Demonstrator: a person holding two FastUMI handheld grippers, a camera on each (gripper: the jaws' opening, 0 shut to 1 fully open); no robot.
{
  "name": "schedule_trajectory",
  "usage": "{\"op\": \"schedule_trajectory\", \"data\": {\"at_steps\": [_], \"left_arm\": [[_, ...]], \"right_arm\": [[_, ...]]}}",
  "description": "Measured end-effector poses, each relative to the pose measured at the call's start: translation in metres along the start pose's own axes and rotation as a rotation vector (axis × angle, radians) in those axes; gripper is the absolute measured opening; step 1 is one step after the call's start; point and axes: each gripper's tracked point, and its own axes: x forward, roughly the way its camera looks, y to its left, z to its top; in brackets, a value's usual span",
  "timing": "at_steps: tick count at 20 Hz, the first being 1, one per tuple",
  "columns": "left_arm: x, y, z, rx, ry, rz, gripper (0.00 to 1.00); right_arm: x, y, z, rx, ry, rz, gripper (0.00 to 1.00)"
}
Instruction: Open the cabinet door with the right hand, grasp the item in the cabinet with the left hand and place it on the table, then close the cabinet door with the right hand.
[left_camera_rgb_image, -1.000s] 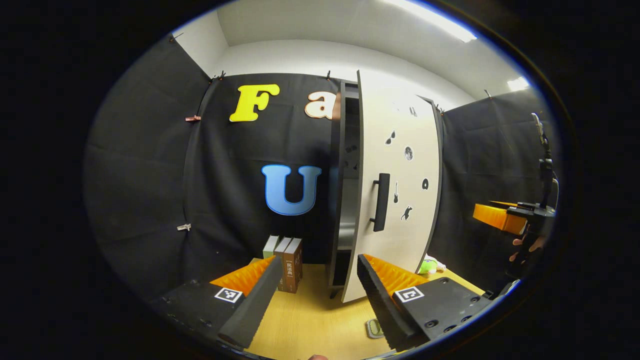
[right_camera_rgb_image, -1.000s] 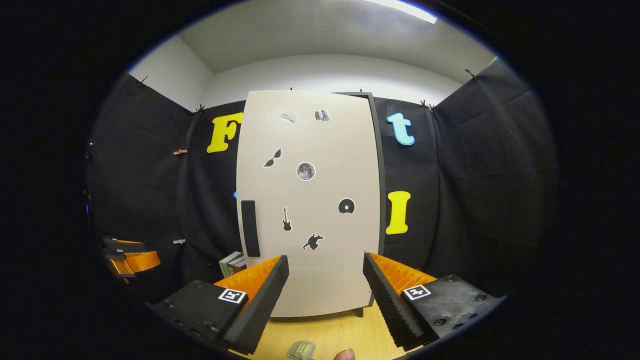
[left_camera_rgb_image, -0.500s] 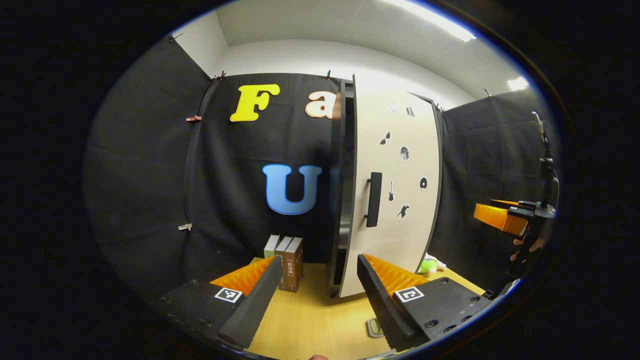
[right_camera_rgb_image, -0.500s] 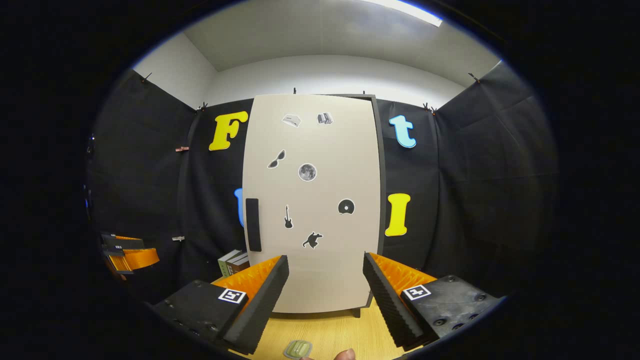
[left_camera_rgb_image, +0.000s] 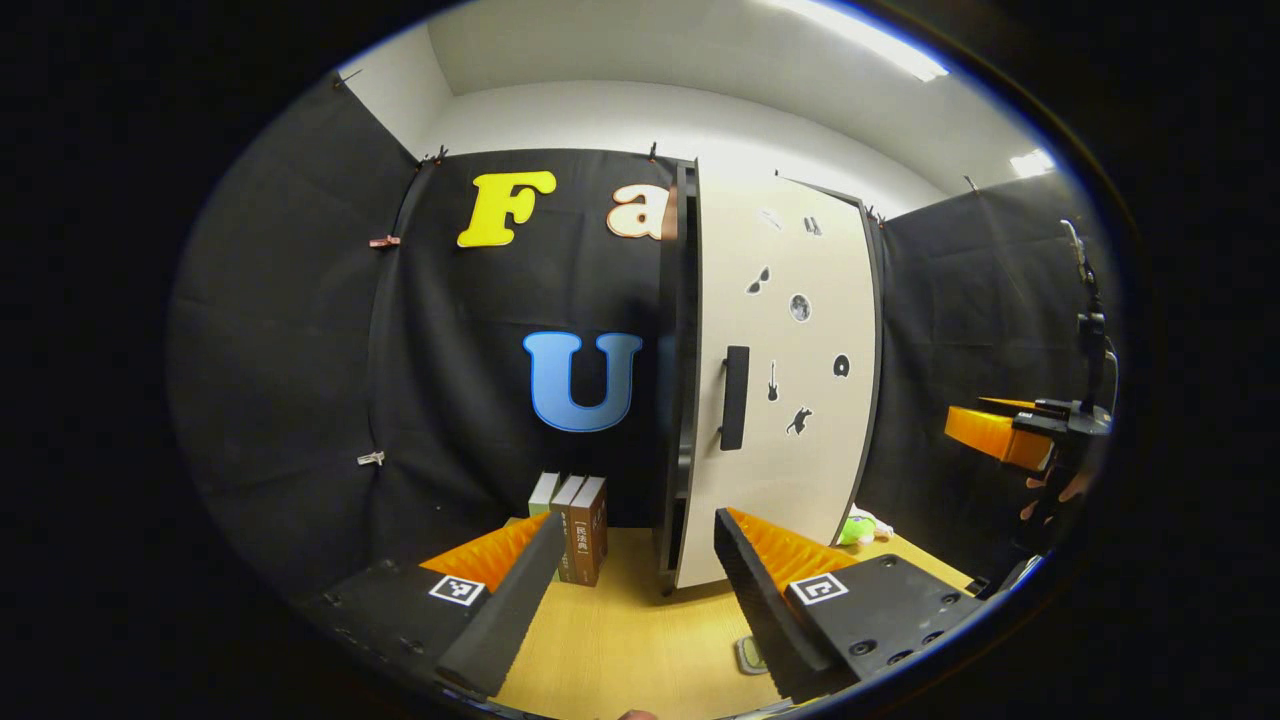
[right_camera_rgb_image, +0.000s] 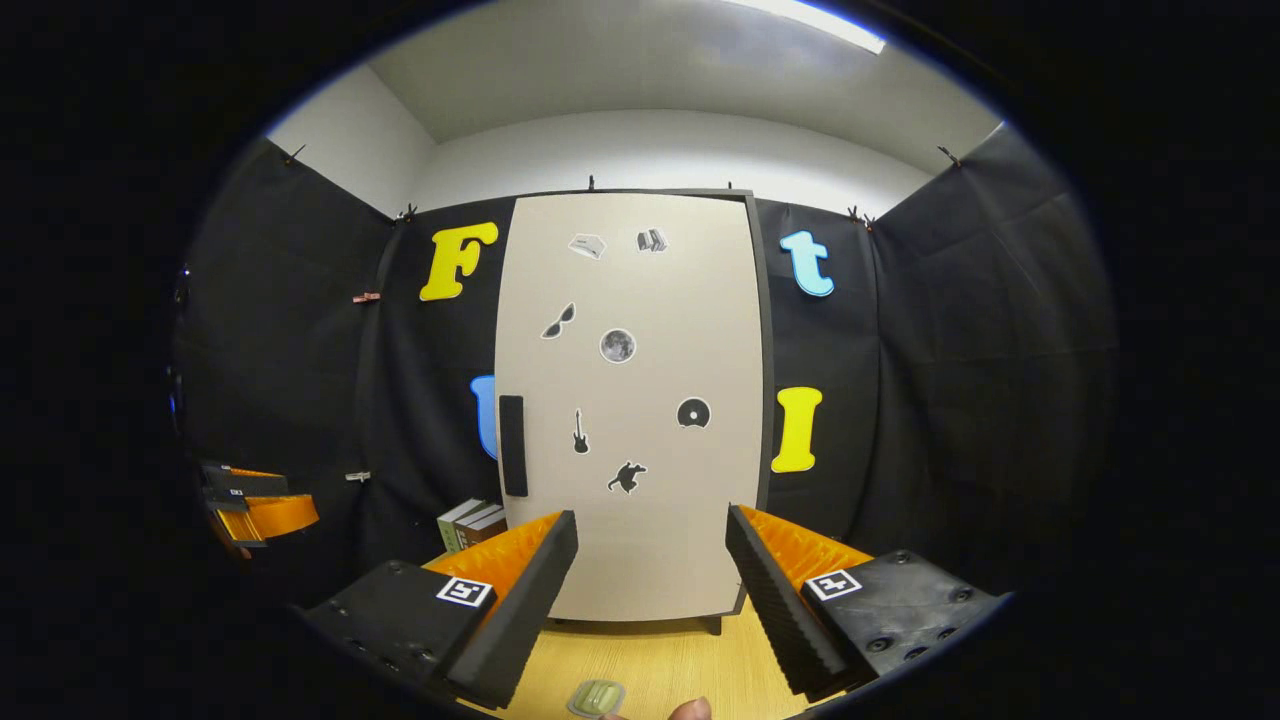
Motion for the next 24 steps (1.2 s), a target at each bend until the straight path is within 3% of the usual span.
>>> {"op": "schedule_trajectory", "data": {"at_steps": [24], "left_arm": [[0.0011, 0.0023, -0.0028, -0.006, 0.006, -0.002, 0.95]], "right_arm": [[-0.0017, -0.0006, -0.0017, -0.003, 0.004, -0.007, 0.98]]}}
